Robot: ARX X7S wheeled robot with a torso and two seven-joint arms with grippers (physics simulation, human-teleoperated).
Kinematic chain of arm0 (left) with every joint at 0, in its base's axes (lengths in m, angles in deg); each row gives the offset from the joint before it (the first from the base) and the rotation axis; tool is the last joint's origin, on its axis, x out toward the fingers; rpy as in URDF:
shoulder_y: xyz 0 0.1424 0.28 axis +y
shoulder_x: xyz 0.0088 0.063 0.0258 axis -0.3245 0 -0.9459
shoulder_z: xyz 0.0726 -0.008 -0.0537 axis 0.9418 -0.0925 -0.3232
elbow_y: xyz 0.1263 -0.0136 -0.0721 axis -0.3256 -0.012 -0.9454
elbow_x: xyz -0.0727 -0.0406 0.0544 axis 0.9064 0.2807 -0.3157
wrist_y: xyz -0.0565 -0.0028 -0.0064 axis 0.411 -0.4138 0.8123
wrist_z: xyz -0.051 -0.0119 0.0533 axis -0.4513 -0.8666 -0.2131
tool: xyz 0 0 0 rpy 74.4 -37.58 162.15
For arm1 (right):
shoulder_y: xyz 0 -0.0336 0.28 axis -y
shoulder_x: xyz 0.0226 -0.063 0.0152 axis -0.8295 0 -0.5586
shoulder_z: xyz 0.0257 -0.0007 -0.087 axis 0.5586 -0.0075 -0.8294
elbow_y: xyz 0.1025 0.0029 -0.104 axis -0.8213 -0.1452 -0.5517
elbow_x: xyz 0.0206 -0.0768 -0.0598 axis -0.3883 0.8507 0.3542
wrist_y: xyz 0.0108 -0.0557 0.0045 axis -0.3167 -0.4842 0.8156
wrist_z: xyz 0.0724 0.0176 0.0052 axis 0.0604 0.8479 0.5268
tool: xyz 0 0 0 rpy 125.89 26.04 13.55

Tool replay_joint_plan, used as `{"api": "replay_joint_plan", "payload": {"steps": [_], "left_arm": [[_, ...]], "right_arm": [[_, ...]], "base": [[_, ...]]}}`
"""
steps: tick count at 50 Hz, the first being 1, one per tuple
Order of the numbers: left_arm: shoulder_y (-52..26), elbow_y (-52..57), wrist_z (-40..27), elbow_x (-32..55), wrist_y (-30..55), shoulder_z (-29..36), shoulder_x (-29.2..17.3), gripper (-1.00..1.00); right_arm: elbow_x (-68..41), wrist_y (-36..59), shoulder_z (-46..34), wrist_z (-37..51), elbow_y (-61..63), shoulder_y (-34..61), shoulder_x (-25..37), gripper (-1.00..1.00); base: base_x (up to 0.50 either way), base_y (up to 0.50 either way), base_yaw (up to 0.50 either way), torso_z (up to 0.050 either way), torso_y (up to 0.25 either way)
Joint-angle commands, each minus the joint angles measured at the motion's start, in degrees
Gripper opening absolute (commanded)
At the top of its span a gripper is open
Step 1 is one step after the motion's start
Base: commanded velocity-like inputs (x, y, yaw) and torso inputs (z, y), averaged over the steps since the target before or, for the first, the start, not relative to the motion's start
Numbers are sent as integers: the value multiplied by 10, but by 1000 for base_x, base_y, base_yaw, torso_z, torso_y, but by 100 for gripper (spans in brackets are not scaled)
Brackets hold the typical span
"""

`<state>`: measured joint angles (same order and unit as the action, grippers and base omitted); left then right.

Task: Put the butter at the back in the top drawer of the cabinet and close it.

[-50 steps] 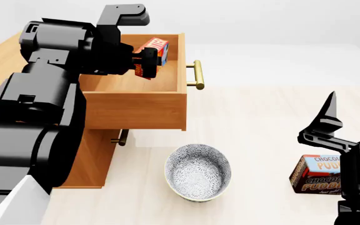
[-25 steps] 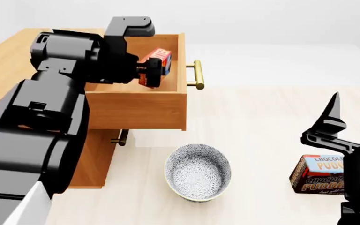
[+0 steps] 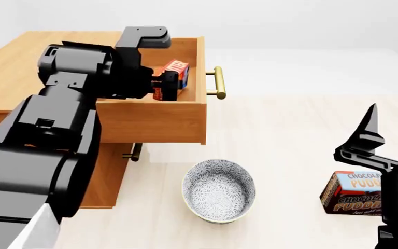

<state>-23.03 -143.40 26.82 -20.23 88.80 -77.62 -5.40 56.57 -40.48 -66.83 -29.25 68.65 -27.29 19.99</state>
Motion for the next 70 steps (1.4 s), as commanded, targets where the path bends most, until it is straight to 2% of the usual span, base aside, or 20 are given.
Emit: {"api": "replay_joint_plan", "payload": {"steps": [1,30,31,45,70], "left_arm": [[-4,0,3,-11,-1,-44,0,-100],[-5,0,13,-17,9,-42,0,-100],[-5,0,13,-16,8,-40,0,100],[-17,0,3,-5,1,-26,0,100],[-70,0,-1,-38,6,-69,-2,100]], "right_arm": [[-1,-3,-1,1,-1,-2,1,100],[-6,-7,1,5,2,-9,5,100],[-6,-7,0,5,3,-9,5,100],[-6,-12,-1,6,4,-13,6,100],[-19,2,1,16,9,-3,15,100]], "base": [[0,0,0,0,0],[0,0,0,0,1],[0,0,0,0,0],[0,0,0,0,0],[0,0,0,0,0]]}}
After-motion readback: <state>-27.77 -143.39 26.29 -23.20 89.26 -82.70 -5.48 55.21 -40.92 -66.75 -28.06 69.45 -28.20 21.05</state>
